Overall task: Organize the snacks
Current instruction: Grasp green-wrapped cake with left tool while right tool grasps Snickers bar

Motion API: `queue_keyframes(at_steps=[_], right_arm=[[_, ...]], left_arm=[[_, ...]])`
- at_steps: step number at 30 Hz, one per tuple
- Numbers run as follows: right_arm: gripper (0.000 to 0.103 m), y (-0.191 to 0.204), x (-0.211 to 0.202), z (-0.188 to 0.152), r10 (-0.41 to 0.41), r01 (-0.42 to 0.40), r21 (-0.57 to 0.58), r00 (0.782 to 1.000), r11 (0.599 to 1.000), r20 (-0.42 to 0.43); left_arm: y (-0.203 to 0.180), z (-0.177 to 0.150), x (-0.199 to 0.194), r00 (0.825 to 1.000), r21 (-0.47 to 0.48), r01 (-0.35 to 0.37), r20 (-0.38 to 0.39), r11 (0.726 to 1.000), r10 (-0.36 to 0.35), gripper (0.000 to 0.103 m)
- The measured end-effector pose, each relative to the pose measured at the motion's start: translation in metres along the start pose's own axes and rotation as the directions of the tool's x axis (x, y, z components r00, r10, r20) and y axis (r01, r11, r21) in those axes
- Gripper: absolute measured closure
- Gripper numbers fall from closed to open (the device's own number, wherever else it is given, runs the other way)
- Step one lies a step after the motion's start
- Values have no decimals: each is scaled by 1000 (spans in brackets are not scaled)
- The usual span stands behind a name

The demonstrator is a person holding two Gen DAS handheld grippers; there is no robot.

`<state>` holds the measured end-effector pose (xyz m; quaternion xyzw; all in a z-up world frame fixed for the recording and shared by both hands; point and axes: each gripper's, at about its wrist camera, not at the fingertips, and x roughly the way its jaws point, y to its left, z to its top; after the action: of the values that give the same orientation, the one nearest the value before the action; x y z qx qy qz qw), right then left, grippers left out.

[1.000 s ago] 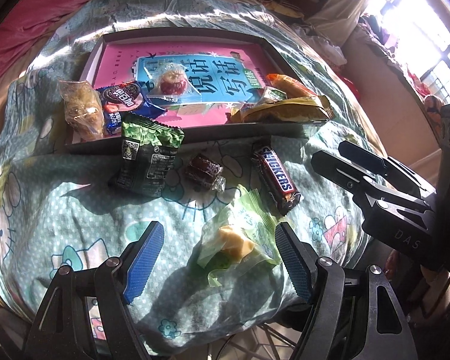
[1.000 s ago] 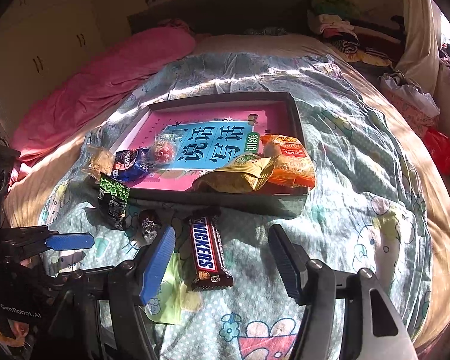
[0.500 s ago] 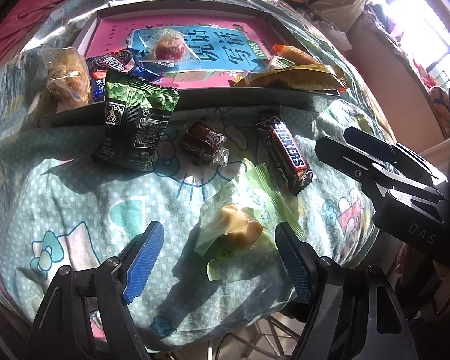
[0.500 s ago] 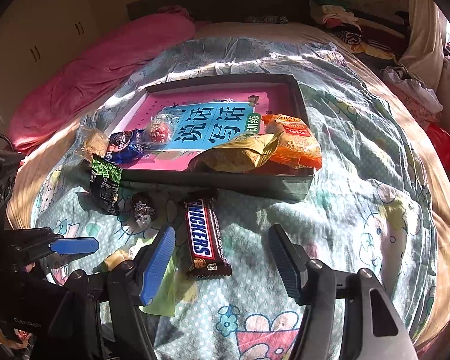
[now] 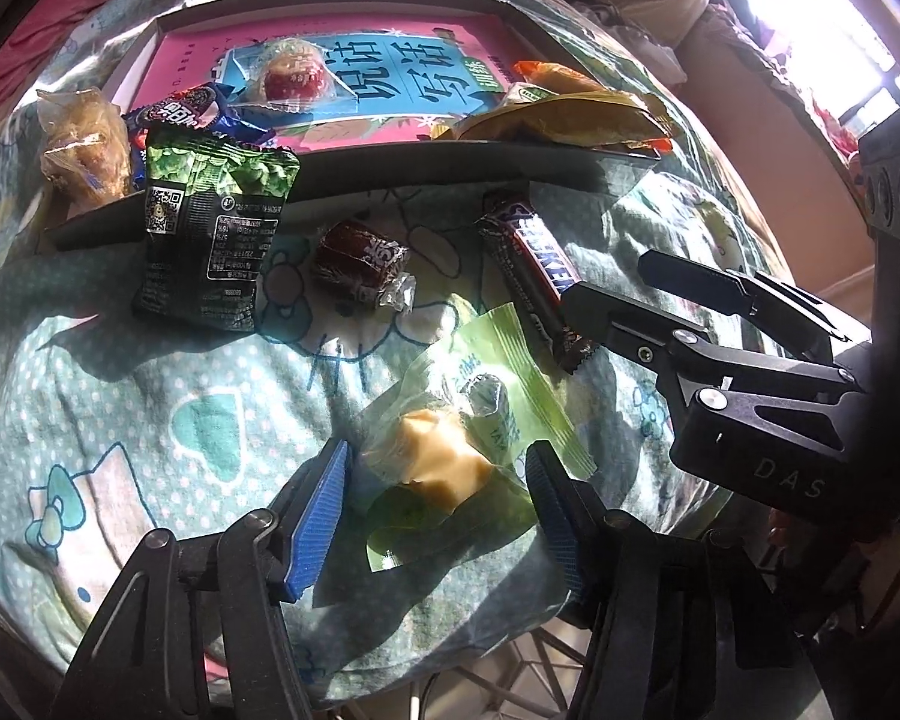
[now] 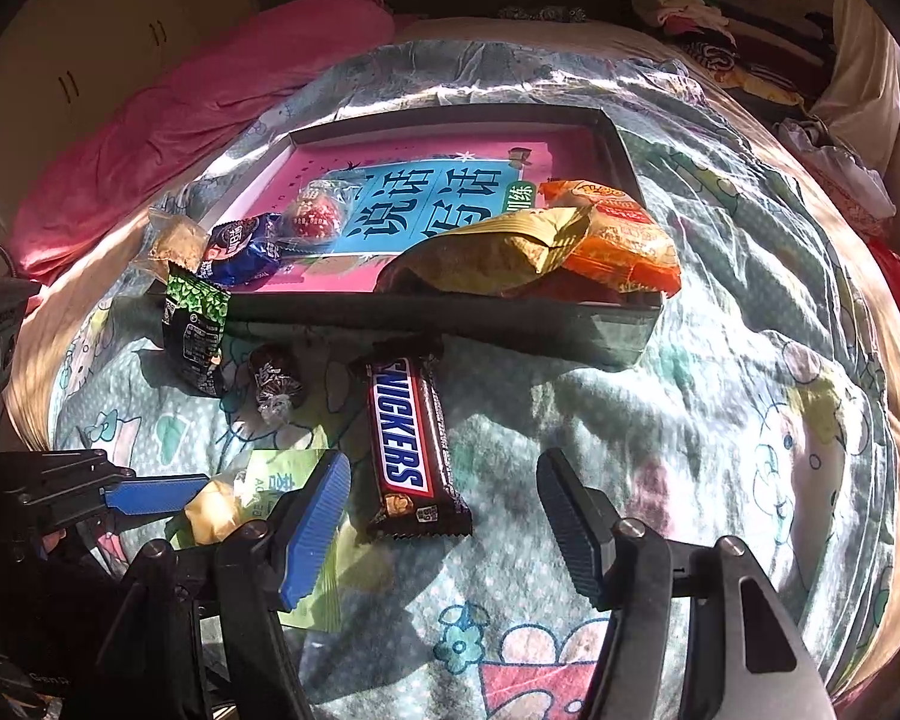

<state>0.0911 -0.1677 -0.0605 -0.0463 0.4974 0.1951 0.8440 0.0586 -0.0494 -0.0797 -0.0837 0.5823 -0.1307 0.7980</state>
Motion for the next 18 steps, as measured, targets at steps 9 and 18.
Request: queue_keyframes(at_steps=[9, 18], right_arm=[[39, 6, 13, 2, -12, 11, -32, 1000, 999, -23], [46, 10, 32, 8, -37, 32, -85, 998, 996, -50]], left_arm=[[5, -1, 4, 1000, -6, 19, -2, 1000, -19, 51], [10, -2, 1, 1000, 7, 26, 4, 1000, -26, 55]])
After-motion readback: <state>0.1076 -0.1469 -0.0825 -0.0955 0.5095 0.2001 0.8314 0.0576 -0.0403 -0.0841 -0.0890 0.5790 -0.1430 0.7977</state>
